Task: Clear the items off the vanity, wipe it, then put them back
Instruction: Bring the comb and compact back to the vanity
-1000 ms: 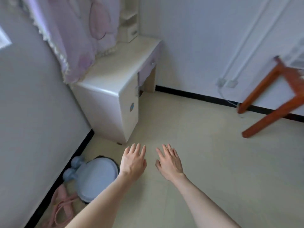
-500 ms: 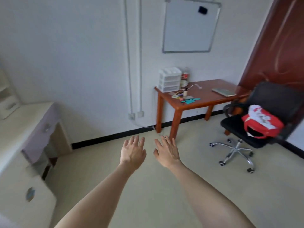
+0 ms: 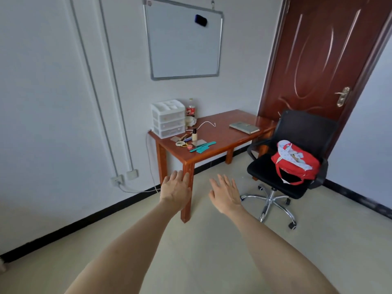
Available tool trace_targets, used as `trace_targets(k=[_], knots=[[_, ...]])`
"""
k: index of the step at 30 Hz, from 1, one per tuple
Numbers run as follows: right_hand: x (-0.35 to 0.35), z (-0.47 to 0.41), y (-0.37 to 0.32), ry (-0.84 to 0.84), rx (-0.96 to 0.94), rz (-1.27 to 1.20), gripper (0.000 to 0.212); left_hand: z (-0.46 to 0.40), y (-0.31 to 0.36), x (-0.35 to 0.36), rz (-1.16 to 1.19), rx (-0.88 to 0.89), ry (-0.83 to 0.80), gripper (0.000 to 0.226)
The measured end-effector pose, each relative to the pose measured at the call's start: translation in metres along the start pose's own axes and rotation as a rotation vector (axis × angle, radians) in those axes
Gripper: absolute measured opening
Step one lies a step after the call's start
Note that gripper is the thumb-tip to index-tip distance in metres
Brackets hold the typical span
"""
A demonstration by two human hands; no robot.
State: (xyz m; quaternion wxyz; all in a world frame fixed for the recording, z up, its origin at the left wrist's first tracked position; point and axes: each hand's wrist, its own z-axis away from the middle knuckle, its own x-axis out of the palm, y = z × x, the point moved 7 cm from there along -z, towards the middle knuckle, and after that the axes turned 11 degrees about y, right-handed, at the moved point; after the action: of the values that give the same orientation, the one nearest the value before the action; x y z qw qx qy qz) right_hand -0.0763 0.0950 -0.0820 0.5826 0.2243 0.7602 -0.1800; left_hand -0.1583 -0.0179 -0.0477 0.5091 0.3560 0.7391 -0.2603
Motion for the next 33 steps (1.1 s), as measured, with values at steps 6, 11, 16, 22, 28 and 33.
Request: trace_targets(k=[6,11,16,22,28,33], knots=[[0.049,-0.091,0.04,-0.028,0.069,-0.003,0.048,-0.104,-0.015,0.058,0.001,0.049,-0.056,0.046],[0.097,-0.162,0.071,-0.057,0.078,-0.007,0.047,-0.179,-0.011,0.115,-0.004,0.105,-0.141,0.047],[0.146,-0.252,0.104,-0.095,0.035,0.0,0.047,-0.257,-0.013,0.177,0.017,0.06,-0.185,0.043],[0.179,-0.36,0.13,-0.116,-0.092,-0.029,0.045,-0.346,-0.025,0.228,0.05,-0.077,-0.222,0.045],[0.22,-0.436,0.127,-0.155,-0.244,-0.119,0.041,-0.404,-0.043,0.273,0.078,-0.159,-0.244,0.044],[0.273,-0.486,0.116,-0.222,-0.373,-0.089,0.048,-0.447,-0.074,0.323,0.104,-0.192,-0.289,0.046]])
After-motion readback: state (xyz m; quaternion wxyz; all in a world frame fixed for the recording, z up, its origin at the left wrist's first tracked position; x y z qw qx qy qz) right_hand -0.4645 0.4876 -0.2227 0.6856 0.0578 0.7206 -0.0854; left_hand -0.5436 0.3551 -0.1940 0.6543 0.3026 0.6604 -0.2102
